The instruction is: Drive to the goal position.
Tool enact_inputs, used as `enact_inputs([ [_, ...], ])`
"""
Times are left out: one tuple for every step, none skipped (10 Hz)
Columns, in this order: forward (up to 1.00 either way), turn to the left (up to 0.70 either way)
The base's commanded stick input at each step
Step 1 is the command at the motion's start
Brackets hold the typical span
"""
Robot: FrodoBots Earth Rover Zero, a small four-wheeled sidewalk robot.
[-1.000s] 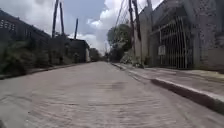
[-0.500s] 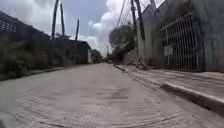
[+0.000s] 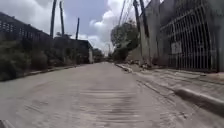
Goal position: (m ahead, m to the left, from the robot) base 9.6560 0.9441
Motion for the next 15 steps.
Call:
enact_inputs([
  [1.00, 0.00],
  [1.00, 0.00],
  [1.00, 0.00],
  [1.00, 0.00],
  [1.00, 0.00],
  [1.00, 0.00],
  [1.00, 0.00],
  [1.00, 0.00],
  [1.00, 0.00],
  [1.00, 0.00],
  [1.00, 0.00],
  [1.00, 0.00],
  [1.00, 0.00],
  [1.00, 0.00],
  [1.00, 0.00],
])
